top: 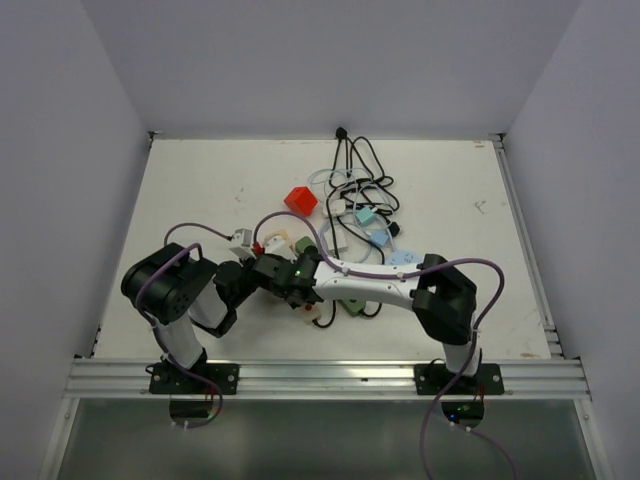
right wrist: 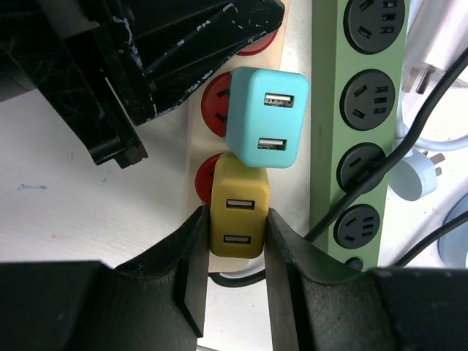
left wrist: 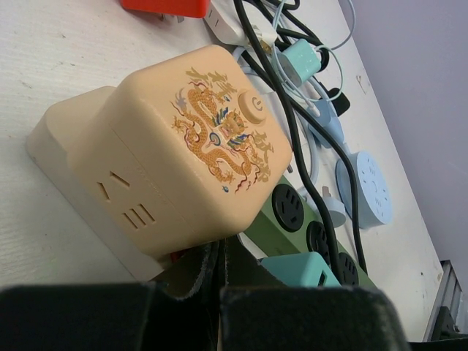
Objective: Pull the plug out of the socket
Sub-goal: Remove the plug from the socket.
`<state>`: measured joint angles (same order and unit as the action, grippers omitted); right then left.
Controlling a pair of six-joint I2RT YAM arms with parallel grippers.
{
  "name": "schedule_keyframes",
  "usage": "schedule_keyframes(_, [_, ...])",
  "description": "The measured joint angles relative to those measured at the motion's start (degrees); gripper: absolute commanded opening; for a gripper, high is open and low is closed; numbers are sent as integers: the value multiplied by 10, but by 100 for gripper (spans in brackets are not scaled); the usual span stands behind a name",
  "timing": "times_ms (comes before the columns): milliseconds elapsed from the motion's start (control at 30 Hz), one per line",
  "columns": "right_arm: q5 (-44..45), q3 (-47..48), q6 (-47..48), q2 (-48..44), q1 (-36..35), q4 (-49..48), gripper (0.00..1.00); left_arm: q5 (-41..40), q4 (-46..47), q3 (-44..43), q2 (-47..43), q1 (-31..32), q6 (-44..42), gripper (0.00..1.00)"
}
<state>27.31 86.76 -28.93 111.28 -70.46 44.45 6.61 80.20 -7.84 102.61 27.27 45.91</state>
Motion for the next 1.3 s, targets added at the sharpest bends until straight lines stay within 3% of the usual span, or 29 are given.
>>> schedule_keyframes(133, [-33, -46, -4, -32, 15, -44, 16, 0, -1, -1, 0, 0, 0, 0])
schedule_keyframes(333, [-167, -165, -28, -123, 91, -157, 16, 5, -5, -8, 2, 1, 0, 0])
schedule_keyframes(500, [-171, -148, -22, -112, 87, -144, 18, 4, -5, -9, 2, 1, 0, 0])
schedule_keyframes(667, [-77, -27, -11, -28, 23, -44, 20, -2, -6, -9, 2, 1, -2, 0])
schedule_keyframes(833, [-43, 6, -11, -3, 8, -9, 22, -3, -5, -8, 2, 1, -5, 0])
schedule_keyframes(1300, [-222, -129, -26, -98, 100, -134, 22, 3, -10, -13, 4, 2, -6, 0])
